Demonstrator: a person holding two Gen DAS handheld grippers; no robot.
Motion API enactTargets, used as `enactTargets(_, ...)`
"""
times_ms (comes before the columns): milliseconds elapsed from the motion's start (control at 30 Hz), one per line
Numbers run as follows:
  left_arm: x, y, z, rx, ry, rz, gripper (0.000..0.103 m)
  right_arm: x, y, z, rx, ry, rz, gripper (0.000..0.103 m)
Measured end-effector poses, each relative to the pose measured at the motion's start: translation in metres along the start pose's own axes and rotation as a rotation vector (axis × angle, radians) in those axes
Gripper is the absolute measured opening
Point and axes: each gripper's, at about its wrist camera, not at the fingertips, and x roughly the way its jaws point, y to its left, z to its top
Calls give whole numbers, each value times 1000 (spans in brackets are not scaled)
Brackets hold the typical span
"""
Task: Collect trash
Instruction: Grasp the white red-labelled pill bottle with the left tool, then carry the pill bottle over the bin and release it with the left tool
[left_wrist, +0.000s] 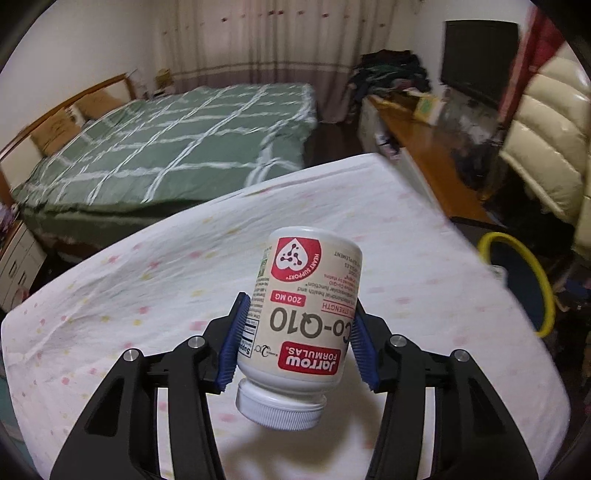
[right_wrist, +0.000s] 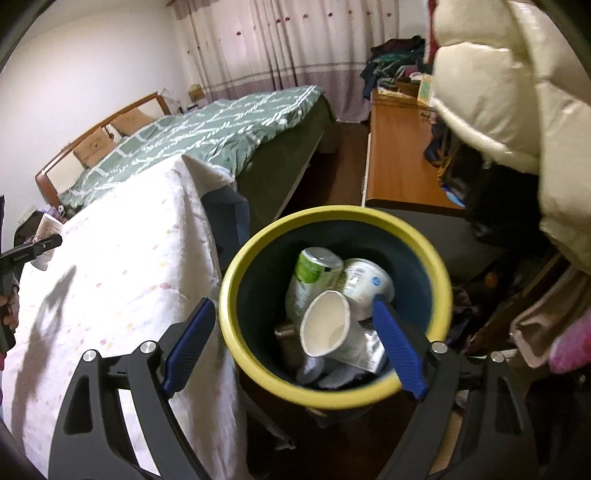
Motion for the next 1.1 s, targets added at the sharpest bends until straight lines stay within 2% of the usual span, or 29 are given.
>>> enactTargets(133,-17,-63,9,60,-11,-73,52,-29,-21,-8,17,-37,-23,83)
enactTargets(300,-19,-162,19,160,16,-211,52,-49,-47,-18,46,-65,-59,83)
enactTargets(433,-4,-244,23,248,55,-298,52,-59,-72,-27,72,-68,-80,83)
enactTargets(667,55,-349,28,324,160,-368,52,-68,-104,-43,106,-60,-96,83)
enactTargets(767,80,-378,29,356,190,-358,52,-70,-112,-45,118,-54,-101,83)
enactTargets(833,96,-394,26,378,210,-324,53,-71,-116,-46,123,-49,-101,83)
enactTargets(900,107,-400,24,391,219,-272,65,-71,-118,-48,126,-44,-101,83)
enactTargets(933,109,-399,24,389,218,-259,73,-71,-118,-48,127,-41,-100,83)
enactTargets(1100,82,-375,23,366,171,-224,76,-71,-115,-50,127,-39,-89,83)
